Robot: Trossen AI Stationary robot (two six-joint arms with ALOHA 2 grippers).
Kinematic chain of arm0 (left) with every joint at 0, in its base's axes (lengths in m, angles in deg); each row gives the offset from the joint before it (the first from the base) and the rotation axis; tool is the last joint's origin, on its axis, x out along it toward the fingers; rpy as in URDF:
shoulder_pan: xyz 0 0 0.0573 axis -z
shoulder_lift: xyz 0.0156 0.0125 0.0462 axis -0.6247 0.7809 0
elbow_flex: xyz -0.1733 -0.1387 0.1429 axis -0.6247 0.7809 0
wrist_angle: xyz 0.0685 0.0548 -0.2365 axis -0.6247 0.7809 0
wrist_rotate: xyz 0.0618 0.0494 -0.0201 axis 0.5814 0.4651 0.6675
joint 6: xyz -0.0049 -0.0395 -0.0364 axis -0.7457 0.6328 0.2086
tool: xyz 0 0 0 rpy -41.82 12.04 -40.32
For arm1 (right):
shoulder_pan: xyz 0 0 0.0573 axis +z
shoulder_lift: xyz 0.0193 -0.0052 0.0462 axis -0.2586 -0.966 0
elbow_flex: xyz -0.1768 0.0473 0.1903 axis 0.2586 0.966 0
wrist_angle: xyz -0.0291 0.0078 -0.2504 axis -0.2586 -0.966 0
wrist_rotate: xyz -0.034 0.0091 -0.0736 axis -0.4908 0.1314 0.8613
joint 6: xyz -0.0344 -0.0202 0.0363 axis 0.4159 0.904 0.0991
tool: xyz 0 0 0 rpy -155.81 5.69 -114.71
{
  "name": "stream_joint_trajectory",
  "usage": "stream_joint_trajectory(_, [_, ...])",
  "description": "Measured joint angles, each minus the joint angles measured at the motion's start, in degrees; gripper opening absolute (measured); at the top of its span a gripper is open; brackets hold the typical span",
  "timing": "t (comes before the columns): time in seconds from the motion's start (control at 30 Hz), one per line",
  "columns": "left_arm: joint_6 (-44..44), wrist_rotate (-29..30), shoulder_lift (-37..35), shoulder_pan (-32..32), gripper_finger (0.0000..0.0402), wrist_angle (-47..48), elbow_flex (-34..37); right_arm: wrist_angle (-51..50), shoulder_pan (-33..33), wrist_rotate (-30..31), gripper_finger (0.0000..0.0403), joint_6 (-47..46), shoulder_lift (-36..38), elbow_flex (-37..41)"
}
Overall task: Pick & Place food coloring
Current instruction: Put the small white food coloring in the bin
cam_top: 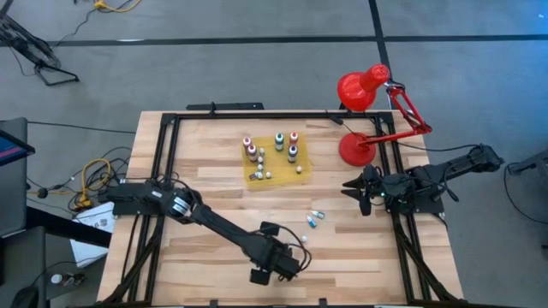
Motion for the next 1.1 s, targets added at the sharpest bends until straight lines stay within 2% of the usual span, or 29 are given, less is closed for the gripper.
stream_joint_trajectory(0.17, [-4.37, 6.09, -4.43, -1.54, 0.0077, 2.44, -0.02, 0.00, 0.00, 0.00, 0.0122, 0.01, 0.00, 0.00])
stream_joint_trajectory(0.3, [-7.30, 12.22, -7.66, -5.07, 0.0071, 4.69, -0.02, -0.02, 0.00, 0.01, 0.0122, 0.02, 0.00, 0.00])
stream_joint_trajectory(0.4, [-10.54, 14.02, -9.36, -9.46, 0.0065, 5.76, -0.04, 0.00, -0.01, 0.02, 0.0122, 0.01, 0.00, 0.00])
stream_joint_trajectory(0.73, [-22.77, 12.32, -9.99, -26.21, 0.0067, 4.99, -0.46, 0.00, 0.00, 0.00, 0.0122, 0.00, 0.00, 0.00])
stream_joint_trajectory(0.83, [-23.33, 11.60, -9.99, -29.86, 0.0067, 4.52, -0.46, 0.00, -0.01, -0.01, 0.0122, 0.01, 0.00, 0.00])
stream_joint_trajectory(0.93, [-23.31, 7.70, -9.88, -33.05, 0.0067, 3.44, 0.02, 0.00, 0.00, 0.00, 0.0122, 0.01, 0.00, 0.00])
stream_joint_trajectory(1.1, [-24.57, 4.46, -9.54, -35.92, 0.0067, -0.68, 3.85, 0.00, 0.00, 0.02, 0.0122, 0.00, 0.00, 0.00])
